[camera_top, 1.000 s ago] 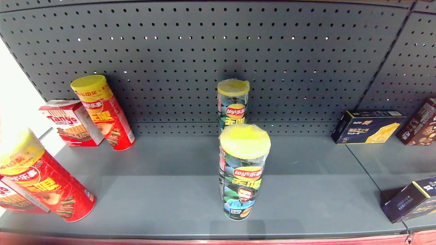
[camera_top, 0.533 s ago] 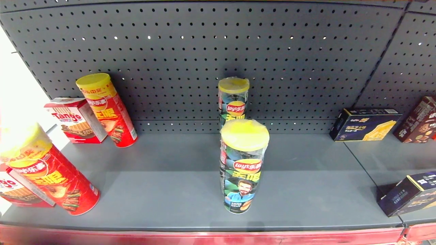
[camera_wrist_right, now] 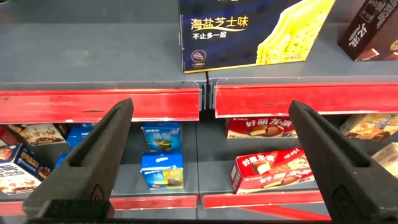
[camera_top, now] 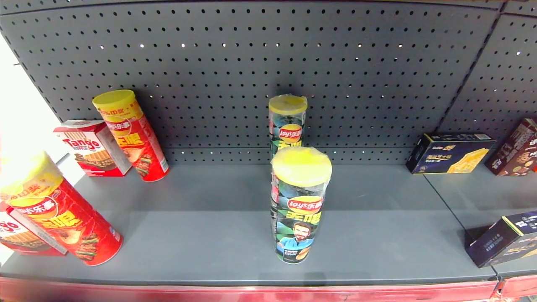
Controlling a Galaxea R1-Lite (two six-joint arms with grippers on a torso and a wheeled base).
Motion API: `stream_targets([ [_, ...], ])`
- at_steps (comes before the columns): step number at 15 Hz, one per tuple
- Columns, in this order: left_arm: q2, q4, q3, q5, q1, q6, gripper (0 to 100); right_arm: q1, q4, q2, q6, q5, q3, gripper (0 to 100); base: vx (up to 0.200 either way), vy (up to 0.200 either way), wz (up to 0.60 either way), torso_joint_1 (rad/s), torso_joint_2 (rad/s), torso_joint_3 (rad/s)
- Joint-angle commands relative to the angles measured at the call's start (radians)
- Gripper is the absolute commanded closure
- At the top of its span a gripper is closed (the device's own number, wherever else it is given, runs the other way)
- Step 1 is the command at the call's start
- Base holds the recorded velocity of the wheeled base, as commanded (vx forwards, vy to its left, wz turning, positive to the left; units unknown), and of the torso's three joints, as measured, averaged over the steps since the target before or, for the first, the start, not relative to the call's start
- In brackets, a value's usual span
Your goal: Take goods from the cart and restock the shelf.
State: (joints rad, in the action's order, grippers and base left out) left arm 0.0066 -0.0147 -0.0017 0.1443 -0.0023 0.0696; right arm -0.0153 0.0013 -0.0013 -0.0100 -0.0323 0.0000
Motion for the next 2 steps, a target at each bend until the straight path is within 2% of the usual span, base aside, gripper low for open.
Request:
stream_targets([
  [1, 0.0, -0.001, 0.0, 0.0, -0.001, -0.001, 0, 0.0, 0.002, 0.001, -0.001, 0.0, 0.0, 0, 0.0, 0.0, 0.0, 0.0, 0.0, 0.0],
  [2, 0.0, -0.001, 0.0, 0.0, -0.001, -0.001, 0, 0.0, 0.002, 0.001, -0.001, 0.0, 0.0, 0, 0.0, 0.0, 0.0, 0.0, 0.0, 0.0],
])
